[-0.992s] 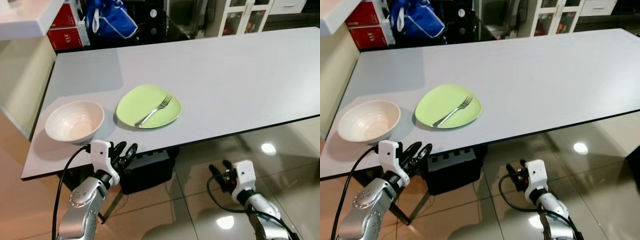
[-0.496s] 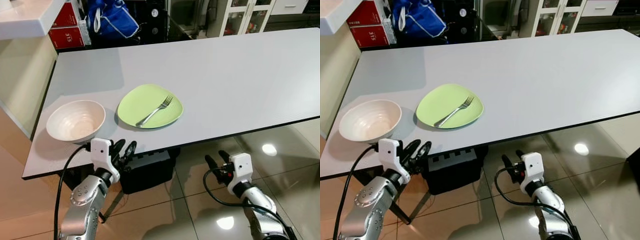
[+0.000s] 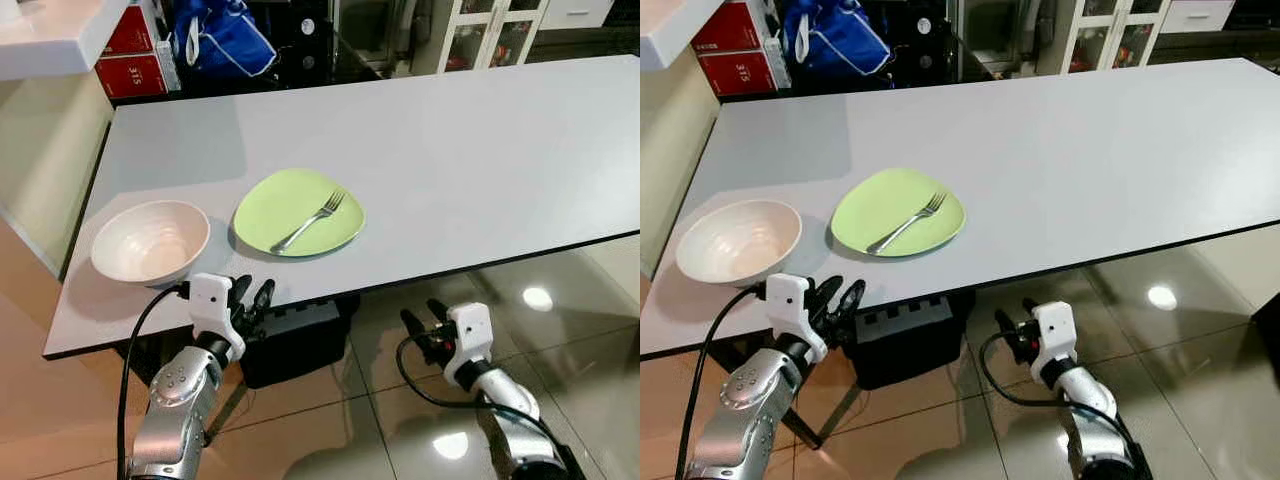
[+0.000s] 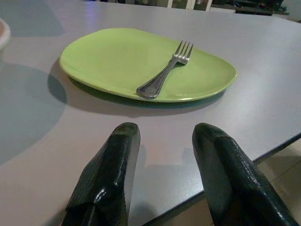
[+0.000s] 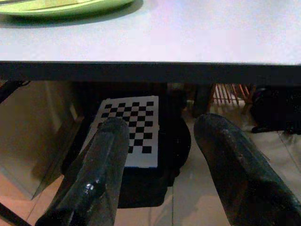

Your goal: Setting the table

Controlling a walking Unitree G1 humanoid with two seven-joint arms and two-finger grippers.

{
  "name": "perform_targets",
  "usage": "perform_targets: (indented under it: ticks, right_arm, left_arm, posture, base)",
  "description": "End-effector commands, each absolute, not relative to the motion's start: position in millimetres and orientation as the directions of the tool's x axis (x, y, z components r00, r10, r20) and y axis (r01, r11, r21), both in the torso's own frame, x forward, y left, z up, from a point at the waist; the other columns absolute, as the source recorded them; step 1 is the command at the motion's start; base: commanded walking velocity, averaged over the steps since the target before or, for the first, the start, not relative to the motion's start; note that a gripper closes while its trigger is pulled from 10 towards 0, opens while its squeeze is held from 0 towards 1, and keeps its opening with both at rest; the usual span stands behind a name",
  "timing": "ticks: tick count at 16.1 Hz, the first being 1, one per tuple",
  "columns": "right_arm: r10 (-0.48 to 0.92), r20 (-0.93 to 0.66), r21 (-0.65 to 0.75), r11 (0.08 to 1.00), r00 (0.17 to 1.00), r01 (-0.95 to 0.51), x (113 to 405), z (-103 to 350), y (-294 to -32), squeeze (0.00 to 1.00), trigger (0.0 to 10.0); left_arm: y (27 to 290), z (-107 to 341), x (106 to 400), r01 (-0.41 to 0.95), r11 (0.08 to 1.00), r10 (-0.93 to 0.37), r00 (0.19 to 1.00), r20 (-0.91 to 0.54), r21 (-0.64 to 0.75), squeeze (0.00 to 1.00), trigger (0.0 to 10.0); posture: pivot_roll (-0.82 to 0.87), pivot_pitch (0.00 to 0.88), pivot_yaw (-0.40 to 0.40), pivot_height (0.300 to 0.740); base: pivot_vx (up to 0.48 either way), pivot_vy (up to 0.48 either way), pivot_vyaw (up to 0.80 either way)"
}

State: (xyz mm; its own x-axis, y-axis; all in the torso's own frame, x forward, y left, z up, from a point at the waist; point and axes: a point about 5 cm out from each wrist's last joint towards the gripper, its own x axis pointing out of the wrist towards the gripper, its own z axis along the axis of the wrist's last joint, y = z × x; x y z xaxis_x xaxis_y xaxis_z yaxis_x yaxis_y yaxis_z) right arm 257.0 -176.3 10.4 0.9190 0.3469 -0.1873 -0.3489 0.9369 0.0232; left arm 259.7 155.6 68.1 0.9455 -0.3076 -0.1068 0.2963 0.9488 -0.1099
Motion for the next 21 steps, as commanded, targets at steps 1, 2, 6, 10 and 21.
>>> perform_targets:
  ticks: [1,2,6,10,21]
  right_arm:
    - [0.338,-0.191,0.017,0.94,0.922,-0.341,256.7,9.4,-182.7,0.0,10.0]
    - [0.332,-0.2,0.018,0.942,0.922,-0.336,253.6,6.5,-186.9,0.0,10.0]
    - [0.314,-0.245,0.027,0.948,0.917,-0.318,241.8,-6.7,-194.5,0.0,10.0]
    - [0.297,-0.31,0.038,0.953,0.903,-0.3,236.8,-17.8,-197.8,0.0,10.0]
    - [0.206,-0.508,0.04,0.976,0.836,-0.216,223.2,-38.7,-219.4,0.0,10.0]
  left_arm:
    - [153.0,68.4,262.2,0.297,0.949,-0.308,0.946,-0.107,-0.104,0.0,10.0]
    - [151.6,68.4,262.8,0.298,0.948,-0.31,0.945,-0.108,-0.111,0.0,10.0]
    - [149.6,68.0,264.0,0.303,0.946,-0.315,0.943,-0.109,-0.115,0.0,10.0]
    - [147.9,67.8,264.4,0.299,0.947,-0.312,0.944,-0.112,-0.118,0.0,10.0]
    - [142.8,68.6,264.1,0.294,0.946,-0.31,0.945,-0.108,-0.138,0.0,10.0]
  posture:
    - [0.02,0.0,0.025,0.74]
    - [0.02,0.0,0.028,0.74]
    - [0.01,0.0,0.03,0.74]
    - [0.01,0.0,0.027,0.74]
    - [0.02,0.0,0.02,0.74]
  base:
    - [0.0,0.0,0.0]
    - [0.0,0.0,0.0]
    - [0.0,0.204,0.0]
    - [0.0,0.48,0.0]
    - [0.0,0.479,0.0]
